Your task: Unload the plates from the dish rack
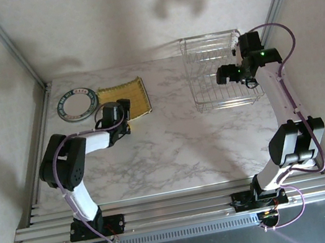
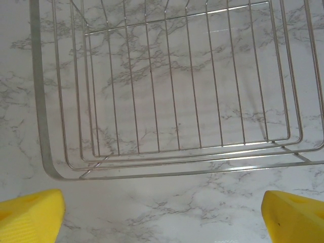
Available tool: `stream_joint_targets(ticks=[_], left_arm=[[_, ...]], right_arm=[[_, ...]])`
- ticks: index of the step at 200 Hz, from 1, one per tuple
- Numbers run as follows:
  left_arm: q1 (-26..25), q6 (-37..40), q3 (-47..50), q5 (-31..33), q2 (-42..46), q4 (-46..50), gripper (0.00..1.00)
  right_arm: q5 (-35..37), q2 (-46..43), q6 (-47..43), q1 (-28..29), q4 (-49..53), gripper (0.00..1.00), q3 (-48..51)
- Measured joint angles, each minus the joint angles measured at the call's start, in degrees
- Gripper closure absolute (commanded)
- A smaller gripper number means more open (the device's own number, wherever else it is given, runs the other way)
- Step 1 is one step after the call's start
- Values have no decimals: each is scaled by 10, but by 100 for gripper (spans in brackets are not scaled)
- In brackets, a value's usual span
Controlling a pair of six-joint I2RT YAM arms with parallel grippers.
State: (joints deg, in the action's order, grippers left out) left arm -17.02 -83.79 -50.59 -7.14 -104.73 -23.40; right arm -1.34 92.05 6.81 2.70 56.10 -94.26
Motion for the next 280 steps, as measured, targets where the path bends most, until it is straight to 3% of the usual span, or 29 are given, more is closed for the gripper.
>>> stream_joint_targets(ticks=[127, 280], left_arm=[[6, 43, -4, -21, 42, 30, 0], [25, 45, -7, -72, 7, 7, 0]], right_arm=[[-2, 0, 0, 0, -2, 1, 0], [-2, -12, 0, 0, -2, 1, 0]])
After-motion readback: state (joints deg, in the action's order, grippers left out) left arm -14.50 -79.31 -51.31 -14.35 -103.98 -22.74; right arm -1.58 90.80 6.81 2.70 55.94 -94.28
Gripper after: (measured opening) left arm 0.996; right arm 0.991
